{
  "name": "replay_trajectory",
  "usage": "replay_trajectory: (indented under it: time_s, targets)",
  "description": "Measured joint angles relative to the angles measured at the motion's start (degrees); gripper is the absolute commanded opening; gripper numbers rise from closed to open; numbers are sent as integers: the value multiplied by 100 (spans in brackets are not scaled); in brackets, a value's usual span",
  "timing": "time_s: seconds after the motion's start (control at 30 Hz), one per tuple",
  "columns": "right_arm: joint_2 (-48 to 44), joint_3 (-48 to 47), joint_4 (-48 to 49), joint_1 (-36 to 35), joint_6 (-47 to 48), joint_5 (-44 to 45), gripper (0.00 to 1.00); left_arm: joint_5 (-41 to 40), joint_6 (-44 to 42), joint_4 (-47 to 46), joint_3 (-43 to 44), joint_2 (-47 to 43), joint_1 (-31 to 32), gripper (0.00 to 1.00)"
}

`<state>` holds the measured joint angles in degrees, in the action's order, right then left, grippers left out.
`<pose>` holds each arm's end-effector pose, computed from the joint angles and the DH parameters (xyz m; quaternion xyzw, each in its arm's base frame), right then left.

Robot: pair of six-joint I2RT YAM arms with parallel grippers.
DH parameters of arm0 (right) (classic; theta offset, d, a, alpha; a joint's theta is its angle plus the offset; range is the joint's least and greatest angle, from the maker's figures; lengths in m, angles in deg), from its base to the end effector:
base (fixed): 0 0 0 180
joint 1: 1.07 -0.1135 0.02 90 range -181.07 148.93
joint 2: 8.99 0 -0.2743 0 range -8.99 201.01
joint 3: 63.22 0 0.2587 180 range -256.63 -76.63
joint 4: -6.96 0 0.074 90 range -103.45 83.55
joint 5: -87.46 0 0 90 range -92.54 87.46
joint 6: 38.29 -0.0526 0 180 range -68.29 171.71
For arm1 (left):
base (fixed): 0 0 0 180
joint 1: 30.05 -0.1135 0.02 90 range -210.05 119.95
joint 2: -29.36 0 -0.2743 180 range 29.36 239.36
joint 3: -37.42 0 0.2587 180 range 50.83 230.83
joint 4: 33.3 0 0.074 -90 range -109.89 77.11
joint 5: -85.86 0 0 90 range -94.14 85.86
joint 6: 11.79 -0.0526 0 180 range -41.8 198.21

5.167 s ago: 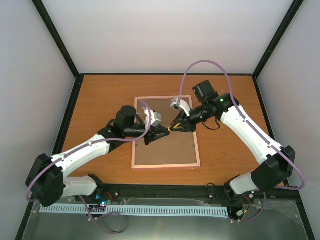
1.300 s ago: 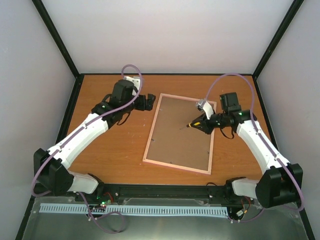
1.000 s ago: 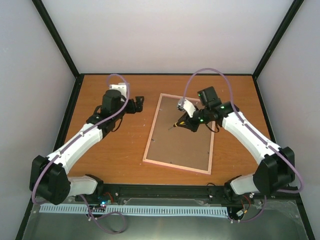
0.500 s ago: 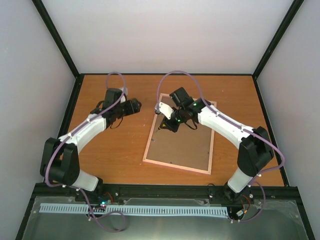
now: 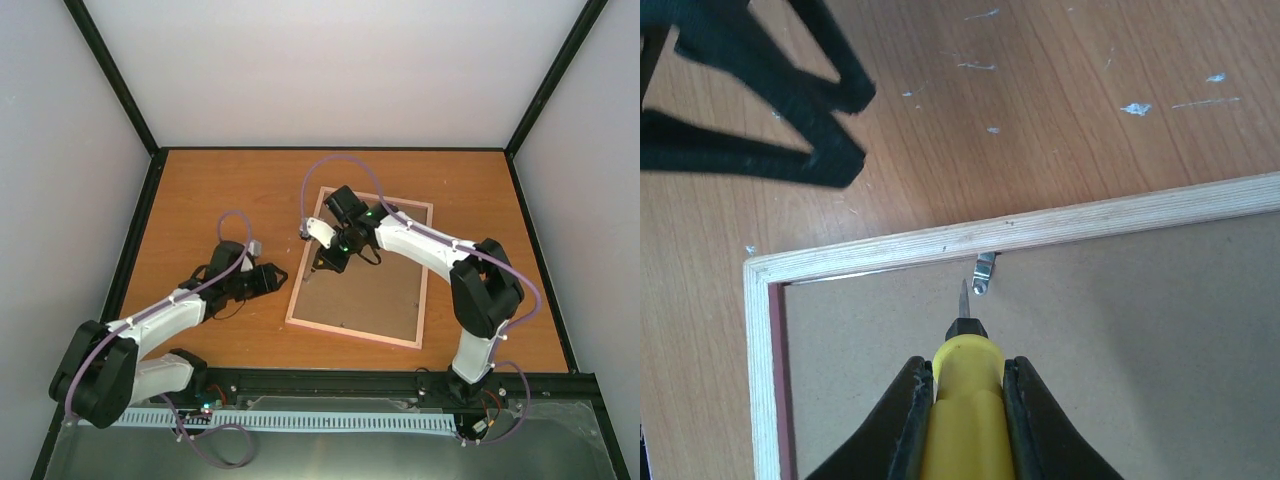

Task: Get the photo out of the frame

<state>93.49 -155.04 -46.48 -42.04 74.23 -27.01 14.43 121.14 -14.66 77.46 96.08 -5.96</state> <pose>0.2777 0.2700 0.2238 -0.5415 0.7850 0.2390 0.1831 0.2030 -0.1091 0.1612 -0.0889 0.9106 -0.3315 0.2304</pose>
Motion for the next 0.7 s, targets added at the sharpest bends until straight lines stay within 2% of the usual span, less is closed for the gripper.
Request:
replay_trajectory:
  time_s: [0.1,0.23,0.53,0.7]
  targets:
    - [79,-17,-2,0,-15,-59,3,63,42,-240,-313,-24,214,59]
    - [131,-94,-48,0,-83,-122,3,-13,68,-291,-446,-17,542,51]
    - [409,-448,-162,0,-188,-160,3,-470,63,-732,-402,807,1178,50]
    - [516,-448,-208,0,-245,-160,3,-645,68,-907,-236,1091,1274,48]
